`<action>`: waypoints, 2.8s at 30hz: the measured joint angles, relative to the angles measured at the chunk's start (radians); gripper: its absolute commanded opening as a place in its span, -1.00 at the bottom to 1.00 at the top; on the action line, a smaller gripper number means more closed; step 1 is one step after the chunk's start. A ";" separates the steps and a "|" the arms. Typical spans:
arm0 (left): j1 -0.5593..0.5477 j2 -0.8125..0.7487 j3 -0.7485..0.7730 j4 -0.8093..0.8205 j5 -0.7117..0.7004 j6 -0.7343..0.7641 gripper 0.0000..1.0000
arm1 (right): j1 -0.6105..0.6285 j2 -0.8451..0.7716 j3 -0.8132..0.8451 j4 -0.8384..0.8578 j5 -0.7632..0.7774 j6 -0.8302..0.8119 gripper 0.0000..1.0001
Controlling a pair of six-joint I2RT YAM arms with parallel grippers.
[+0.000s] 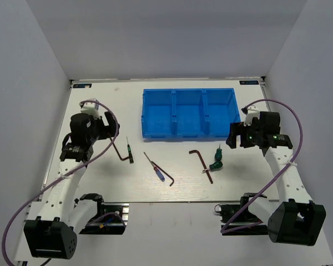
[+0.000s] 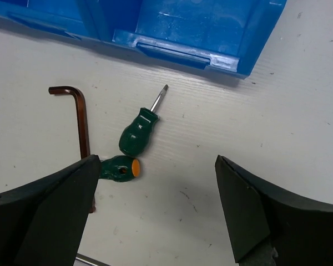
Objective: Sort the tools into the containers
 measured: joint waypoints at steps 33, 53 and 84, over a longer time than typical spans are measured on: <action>-0.070 0.732 0.130 -0.163 -0.293 -0.211 -0.57 | -0.002 0.002 -0.094 -0.003 -0.211 -0.112 0.80; -0.107 0.626 0.309 -0.183 0.000 -0.116 -1.00 | -0.003 -0.008 -0.094 0.001 -0.254 -0.115 0.80; -0.321 1.047 0.805 -0.104 0.207 0.004 0.21 | 0.425 0.361 -0.051 0.167 0.064 -0.165 0.80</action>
